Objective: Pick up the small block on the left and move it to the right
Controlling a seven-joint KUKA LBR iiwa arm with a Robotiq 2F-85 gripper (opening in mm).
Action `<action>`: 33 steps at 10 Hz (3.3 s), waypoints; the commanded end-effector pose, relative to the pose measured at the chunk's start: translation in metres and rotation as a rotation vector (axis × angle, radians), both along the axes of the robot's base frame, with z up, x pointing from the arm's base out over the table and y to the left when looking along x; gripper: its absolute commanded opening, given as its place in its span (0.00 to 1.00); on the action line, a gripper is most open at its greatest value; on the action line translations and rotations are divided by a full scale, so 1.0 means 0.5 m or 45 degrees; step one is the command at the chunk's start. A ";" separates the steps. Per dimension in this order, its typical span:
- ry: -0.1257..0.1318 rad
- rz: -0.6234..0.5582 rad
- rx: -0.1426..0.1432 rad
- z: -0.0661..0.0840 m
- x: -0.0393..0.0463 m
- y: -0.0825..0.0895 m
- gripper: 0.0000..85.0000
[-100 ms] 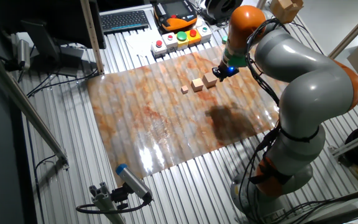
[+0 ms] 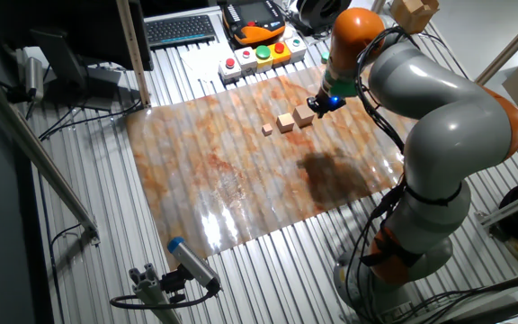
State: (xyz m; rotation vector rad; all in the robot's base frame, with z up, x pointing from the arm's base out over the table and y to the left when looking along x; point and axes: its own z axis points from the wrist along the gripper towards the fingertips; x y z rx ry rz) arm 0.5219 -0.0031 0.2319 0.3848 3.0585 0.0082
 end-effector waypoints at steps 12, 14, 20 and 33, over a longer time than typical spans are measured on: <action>0.084 -0.002 -0.073 -0.016 0.132 -0.001 0.60; 0.113 0.016 -0.099 -0.006 0.158 0.002 0.60; 0.115 0.018 -0.102 -0.073 0.195 0.008 0.60; 0.086 -0.015 -0.064 -0.134 0.191 -0.001 0.60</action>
